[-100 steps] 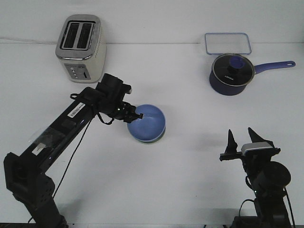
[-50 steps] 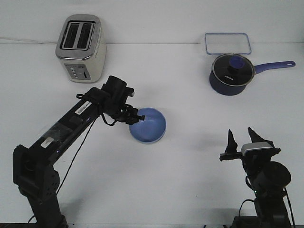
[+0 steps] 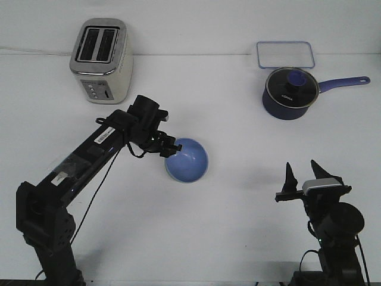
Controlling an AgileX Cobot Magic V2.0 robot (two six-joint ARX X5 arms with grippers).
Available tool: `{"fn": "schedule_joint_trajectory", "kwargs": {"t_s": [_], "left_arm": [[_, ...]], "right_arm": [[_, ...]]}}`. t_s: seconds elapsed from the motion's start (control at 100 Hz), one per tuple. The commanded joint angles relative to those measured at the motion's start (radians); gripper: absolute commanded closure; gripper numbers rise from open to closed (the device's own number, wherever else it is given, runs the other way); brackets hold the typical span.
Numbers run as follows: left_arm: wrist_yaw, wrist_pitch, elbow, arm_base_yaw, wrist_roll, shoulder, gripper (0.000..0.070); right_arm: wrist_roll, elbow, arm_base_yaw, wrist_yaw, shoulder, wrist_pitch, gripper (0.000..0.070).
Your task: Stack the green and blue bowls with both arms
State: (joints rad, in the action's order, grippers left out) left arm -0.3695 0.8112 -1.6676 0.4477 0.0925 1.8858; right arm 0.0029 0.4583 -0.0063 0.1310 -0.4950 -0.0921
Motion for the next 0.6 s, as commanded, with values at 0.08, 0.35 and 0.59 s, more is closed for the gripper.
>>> {"fn": "schedule_joint_trajectory", "kwargs": {"t_s": [0.08,0.35,0.59], "left_arm": [[-0.006,-0.003,-0.018,0.006,-0.008,0.013,0.0366],[-0.006,0.006,-0.043,-0.020,-0.009,-0.002,0.0236],[0.002,0.034,-0.053,-0.077,-0.058,-0.100,0.0237]], "right_arm": [[0.000,0.003,0.000,-0.001,-0.003,0.010,0.0250],[0.000,0.003,0.000,-0.001,-0.003,0.010,0.0250],[0.000,0.003,0.000,-0.001,-0.003,0.010,0.0250]]}}
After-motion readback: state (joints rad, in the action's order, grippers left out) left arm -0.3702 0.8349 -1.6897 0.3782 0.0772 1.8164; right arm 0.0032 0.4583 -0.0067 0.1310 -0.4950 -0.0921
